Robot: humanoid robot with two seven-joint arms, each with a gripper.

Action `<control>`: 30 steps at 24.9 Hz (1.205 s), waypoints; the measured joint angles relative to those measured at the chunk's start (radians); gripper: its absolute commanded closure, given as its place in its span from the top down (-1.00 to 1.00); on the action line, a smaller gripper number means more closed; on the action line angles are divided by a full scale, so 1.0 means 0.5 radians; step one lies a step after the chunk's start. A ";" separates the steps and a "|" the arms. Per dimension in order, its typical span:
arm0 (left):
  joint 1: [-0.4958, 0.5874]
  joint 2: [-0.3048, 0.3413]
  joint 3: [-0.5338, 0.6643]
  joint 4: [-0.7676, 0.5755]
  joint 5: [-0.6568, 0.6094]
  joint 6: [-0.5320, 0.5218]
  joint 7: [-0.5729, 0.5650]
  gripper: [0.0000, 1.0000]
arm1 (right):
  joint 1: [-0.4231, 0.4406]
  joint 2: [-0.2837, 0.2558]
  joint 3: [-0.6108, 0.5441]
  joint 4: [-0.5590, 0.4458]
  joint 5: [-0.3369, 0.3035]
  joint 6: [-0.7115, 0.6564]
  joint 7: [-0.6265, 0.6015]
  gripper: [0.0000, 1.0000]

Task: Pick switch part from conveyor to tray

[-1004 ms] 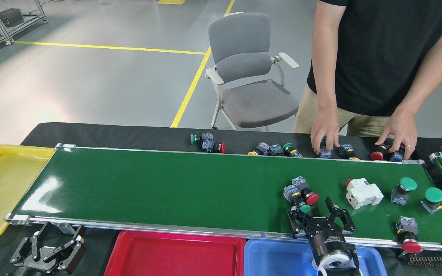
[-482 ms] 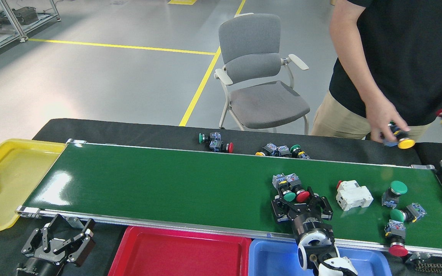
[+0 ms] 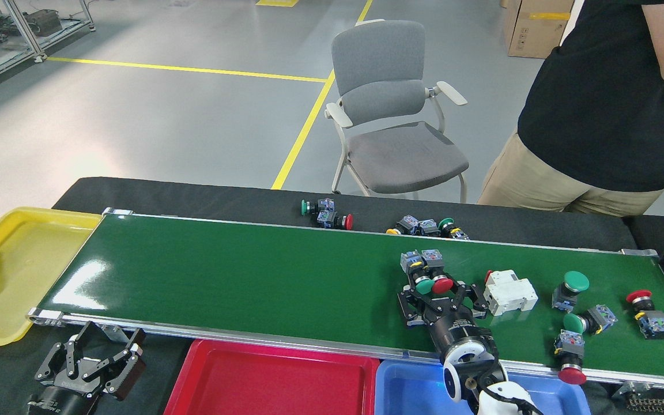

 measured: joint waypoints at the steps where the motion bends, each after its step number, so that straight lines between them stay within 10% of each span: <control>1: -0.001 0.000 0.000 0.000 0.000 0.000 0.000 1.00 | 0.074 0.000 0.000 -0.109 -0.004 -0.143 0.000 -0.13; 9: -0.003 0.007 0.000 0.000 0.000 0.001 0.000 1.00 | 0.425 -0.010 0.108 -0.354 -0.009 -0.945 0.069 -0.02; 12: -0.003 0.008 0.000 0.000 0.000 0.001 0.000 1.00 | 0.438 -0.057 0.235 -0.351 -0.006 -1.012 0.096 0.85; 22: 0.003 0.008 -0.002 0.000 0.000 0.001 0.000 1.00 | 0.431 -0.074 0.238 -0.375 -0.005 -1.012 0.195 0.88; 30: 0.007 0.008 -0.002 -0.002 0.000 0.001 0.000 1.00 | 0.303 -0.013 -0.272 -0.489 -0.008 -0.408 0.068 0.87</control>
